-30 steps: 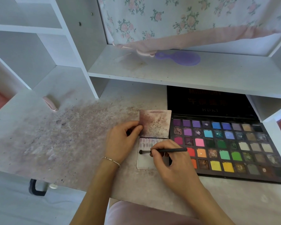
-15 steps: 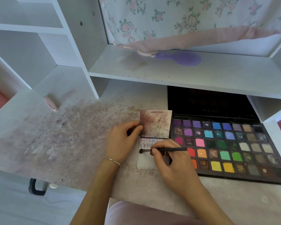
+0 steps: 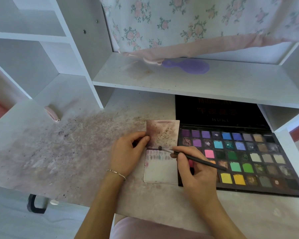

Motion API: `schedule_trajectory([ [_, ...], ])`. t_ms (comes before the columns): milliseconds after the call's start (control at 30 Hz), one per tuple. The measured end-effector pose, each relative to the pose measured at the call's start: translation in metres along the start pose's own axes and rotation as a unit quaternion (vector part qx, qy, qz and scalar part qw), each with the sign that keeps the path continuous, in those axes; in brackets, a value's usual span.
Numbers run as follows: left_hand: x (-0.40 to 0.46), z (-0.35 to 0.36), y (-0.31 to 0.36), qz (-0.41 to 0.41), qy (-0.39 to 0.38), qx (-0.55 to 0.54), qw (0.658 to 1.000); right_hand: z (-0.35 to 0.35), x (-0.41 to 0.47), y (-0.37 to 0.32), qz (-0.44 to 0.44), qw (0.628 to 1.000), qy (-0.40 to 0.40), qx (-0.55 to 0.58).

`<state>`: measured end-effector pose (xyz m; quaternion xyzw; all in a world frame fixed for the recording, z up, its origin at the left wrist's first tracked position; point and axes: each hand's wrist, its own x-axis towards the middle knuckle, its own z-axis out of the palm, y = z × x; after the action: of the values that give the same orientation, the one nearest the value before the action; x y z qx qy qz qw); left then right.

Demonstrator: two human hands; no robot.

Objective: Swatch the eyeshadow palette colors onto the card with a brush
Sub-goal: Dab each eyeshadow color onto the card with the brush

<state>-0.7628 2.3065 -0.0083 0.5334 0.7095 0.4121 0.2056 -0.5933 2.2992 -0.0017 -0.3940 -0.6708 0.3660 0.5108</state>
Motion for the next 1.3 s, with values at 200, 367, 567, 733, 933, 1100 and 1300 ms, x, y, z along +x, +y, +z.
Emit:
schedule_trajectory([
  [200,0.0,-0.001,0.001,0.012,0.003,0.003,1.0,-0.022,0.0,0.002,0.027,0.998,0.058,-0.001],
  [367,0.001,0.0,0.0,0.021,0.011,0.005,1.0,-0.053,0.003,0.012,0.026,0.99,0.049,-0.128],
  [567,0.001,0.001,-0.002,0.025,0.015,0.013,0.999,-0.06,0.002,0.016,0.032,0.986,0.068,-0.151],
  [733,0.001,0.001,-0.002,0.03,0.015,0.004,0.999,-0.059,0.002,0.015,0.03,0.985,0.036,-0.164],
  [933,0.001,0.002,-0.002,0.029,0.015,0.005,0.999,-0.06,0.002,0.019,0.048,0.982,-0.008,-0.182],
  [1100,0.0,0.002,0.0,0.034,0.014,0.008,0.999,-0.06,0.002,0.02,0.068,0.979,-0.004,-0.19],
  [1300,0.0,0.002,-0.002,0.031,0.015,0.009,0.999,-0.06,0.002,0.018,0.071,0.979,-0.008,-0.188],
])
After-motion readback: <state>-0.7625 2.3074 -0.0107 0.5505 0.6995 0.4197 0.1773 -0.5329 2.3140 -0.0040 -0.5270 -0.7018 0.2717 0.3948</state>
